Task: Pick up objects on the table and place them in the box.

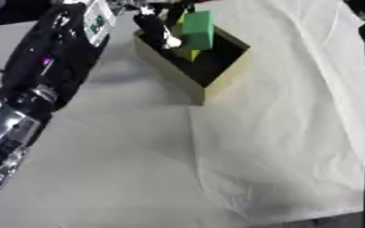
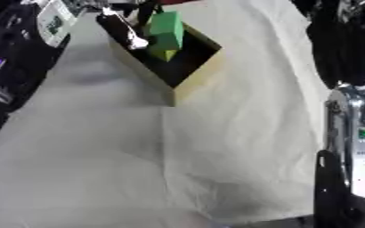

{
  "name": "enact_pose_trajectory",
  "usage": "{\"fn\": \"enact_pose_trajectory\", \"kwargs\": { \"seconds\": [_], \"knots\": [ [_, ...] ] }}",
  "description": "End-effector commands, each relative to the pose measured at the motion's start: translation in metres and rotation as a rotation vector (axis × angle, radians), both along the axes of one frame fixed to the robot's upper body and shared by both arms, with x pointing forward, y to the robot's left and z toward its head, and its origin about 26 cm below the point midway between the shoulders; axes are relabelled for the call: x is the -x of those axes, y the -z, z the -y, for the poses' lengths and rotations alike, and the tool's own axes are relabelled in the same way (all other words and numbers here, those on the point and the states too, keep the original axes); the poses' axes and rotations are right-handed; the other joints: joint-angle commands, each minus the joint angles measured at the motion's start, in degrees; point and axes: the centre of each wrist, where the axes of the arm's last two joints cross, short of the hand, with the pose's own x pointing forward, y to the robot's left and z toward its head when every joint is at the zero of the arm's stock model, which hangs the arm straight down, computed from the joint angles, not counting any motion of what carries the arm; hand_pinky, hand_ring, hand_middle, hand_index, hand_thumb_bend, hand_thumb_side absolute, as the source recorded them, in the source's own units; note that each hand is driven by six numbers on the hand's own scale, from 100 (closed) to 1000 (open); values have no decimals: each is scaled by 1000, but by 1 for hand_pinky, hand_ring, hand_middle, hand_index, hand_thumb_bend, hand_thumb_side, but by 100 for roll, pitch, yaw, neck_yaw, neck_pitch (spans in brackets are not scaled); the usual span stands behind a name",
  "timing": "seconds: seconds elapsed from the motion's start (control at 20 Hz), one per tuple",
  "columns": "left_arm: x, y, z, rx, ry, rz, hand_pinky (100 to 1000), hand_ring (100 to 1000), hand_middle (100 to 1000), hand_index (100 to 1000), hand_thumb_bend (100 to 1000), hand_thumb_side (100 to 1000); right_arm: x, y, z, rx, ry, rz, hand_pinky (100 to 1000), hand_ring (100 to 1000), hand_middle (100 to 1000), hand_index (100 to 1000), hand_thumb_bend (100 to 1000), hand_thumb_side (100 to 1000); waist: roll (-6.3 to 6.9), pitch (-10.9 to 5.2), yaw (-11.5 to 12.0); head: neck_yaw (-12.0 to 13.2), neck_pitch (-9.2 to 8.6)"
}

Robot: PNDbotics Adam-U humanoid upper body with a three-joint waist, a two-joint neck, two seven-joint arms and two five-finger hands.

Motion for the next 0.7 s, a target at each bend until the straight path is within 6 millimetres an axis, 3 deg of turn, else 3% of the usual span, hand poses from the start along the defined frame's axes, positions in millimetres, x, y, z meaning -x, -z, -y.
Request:
{"fn": "enact_pose_trajectory", "kwargs": {
  "seconds": [0.05, 0.15, 0.45, 0.5, 0.7],
  "knots": [
    [-4, -5, -4, -26, -27, 26, 452, 590, 466, 617, 100, 516, 4, -8, -1, -9, -12, 33, 794, 794, 591, 722, 100, 997, -25, -89, -5, 13, -42],
    [-6, 0, -4, -31, -38, 20, 449, 589, 466, 620, 100, 604, 4, -8, -1, -12, -12, 32, 794, 794, 590, 720, 100, 996, -25, -88, -14, 15, -47],
    [-10, 6, -6, -29, -42, 16, 448, 589, 466, 620, 100, 608, 4, -8, -2, -15, -12, 32, 794, 794, 590, 720, 100, 996, -27, -85, -20, 12, -54],
    [-10, 8, -6, -29, -41, 14, 488, 632, 513, 690, 195, 839, 4, -8, -1, -16, -11, 31, 793, 794, 589, 719, 100, 997, -24, -83, -25, 11, -43],
    [-9, 9, -5, -35, -26, 24, 494, 646, 530, 712, 261, 904, 4, -7, -1, -18, -9, 26, 793, 794, 589, 719, 100, 997, -19, -91, -29, 10, -31]
  ]
}}
